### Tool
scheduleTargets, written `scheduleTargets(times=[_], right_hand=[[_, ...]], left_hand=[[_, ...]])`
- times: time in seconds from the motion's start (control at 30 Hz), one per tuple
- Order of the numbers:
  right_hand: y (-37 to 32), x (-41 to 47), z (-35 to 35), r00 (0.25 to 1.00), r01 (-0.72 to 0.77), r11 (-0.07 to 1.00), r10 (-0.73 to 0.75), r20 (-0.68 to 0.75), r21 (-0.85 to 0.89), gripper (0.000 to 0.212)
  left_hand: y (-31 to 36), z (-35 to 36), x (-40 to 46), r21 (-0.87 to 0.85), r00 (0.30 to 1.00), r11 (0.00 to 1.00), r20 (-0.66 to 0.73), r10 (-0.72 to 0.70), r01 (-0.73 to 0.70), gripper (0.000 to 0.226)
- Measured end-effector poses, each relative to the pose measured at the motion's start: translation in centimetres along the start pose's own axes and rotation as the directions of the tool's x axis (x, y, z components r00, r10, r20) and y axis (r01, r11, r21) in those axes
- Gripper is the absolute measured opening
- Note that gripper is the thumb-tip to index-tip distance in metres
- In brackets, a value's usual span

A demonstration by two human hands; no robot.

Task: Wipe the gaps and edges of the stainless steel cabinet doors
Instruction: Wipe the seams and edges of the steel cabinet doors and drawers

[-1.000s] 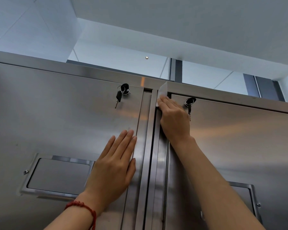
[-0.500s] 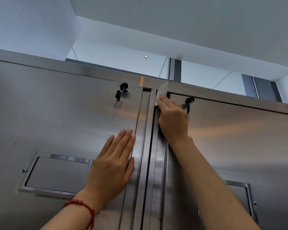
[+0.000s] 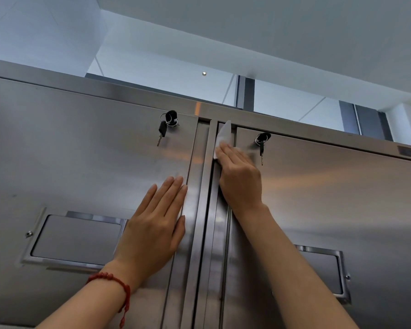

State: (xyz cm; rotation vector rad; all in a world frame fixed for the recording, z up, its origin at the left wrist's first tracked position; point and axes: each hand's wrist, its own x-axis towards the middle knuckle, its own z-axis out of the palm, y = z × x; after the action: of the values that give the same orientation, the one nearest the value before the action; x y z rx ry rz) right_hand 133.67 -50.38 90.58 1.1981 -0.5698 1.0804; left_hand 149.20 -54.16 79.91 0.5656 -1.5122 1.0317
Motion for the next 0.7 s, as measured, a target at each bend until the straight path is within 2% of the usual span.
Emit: scheduleTargets(times=[0.7], right_hand=[[-1.2, -3.7, -1.2, 0.999, 0.019, 1.0, -0.02, 0.032, 0.008, 0.036]], left_hand=[[0.2, -0.4, 0.2, 0.01, 1.0, 1.0, 0.013, -0.005, 0.005, 0.052]])
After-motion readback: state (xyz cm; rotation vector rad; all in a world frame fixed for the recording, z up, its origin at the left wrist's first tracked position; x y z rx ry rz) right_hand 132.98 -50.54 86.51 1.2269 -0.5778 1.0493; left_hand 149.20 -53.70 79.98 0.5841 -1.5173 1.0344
